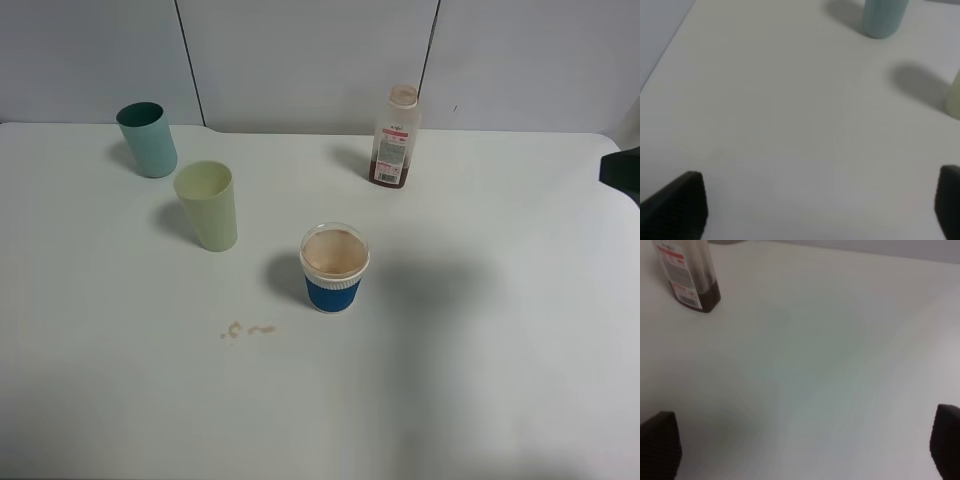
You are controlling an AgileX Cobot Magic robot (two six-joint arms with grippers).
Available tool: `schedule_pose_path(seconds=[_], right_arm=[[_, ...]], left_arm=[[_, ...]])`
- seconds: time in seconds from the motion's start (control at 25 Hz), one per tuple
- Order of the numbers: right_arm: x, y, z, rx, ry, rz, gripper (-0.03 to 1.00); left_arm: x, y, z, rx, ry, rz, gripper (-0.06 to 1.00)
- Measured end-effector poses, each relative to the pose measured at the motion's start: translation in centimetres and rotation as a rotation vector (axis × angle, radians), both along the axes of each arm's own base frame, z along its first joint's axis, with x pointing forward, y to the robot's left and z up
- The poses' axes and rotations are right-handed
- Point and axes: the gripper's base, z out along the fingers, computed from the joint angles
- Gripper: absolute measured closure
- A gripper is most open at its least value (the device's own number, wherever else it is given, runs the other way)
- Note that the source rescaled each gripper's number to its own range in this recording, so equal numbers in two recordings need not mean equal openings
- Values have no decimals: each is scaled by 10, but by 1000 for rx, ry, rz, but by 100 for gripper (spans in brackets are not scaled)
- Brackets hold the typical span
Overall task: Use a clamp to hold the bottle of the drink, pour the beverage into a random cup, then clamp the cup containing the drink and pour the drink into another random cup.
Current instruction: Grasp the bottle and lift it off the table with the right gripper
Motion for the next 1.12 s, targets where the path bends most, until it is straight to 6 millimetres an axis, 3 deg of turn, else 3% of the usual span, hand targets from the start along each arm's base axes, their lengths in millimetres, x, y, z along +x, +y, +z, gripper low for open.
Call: schedule_pose_path(seconds=[0.4,0.88,1.12], right_arm=[[43,2,-18,-59,-14,23,-3],[69,3,-44,-180,59,86,-3],[73,-20,-50,-225,92,12,-3]], left_arm=[[0,0,0,0,0,0,19],[0,0,0,0,0,0,19],[0,0,0,0,0,0,19]])
